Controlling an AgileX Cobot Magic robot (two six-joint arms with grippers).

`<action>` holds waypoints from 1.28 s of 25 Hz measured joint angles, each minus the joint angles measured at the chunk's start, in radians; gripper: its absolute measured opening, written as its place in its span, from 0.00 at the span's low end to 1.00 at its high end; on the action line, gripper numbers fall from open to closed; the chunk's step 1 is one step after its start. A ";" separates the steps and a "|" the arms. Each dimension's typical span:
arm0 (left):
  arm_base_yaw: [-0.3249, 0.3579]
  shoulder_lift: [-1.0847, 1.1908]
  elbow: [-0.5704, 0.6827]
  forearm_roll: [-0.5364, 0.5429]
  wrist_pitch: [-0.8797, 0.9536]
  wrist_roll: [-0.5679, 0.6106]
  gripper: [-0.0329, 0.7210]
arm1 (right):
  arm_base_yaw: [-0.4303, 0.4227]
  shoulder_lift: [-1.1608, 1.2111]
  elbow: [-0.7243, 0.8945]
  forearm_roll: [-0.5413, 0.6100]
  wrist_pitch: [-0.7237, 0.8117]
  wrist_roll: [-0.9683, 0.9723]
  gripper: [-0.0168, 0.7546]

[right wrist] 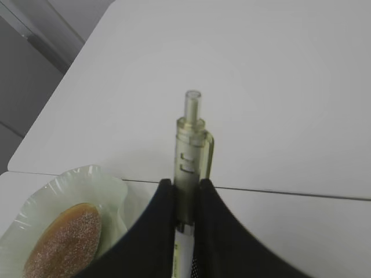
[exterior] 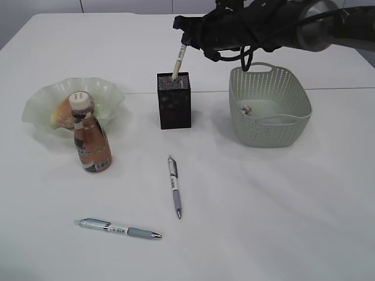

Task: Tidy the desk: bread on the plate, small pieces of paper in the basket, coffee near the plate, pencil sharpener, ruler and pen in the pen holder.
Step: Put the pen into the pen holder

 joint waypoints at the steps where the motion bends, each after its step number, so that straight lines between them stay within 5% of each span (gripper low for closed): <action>1: 0.000 0.000 0.000 0.000 0.000 0.000 0.53 | 0.000 0.000 0.000 0.010 -0.005 -0.018 0.07; 6: 0.000 0.000 0.000 0.000 0.000 0.000 0.53 | 0.000 0.005 0.000 0.027 -0.014 -0.050 0.08; 13: 0.000 0.000 0.000 0.000 0.000 0.000 0.53 | 0.000 0.014 0.000 0.038 -0.014 -0.052 0.24; 20: 0.000 0.000 0.000 0.000 0.000 0.000 0.53 | 0.000 0.014 0.000 0.062 -0.011 -0.057 0.29; 28: 0.000 0.000 0.000 0.000 0.000 0.000 0.53 | -0.002 0.006 -0.015 0.054 0.188 -0.058 0.29; 32: 0.000 0.000 0.000 0.002 0.000 0.000 0.53 | -0.004 -0.049 -0.015 -0.049 0.298 -0.002 0.30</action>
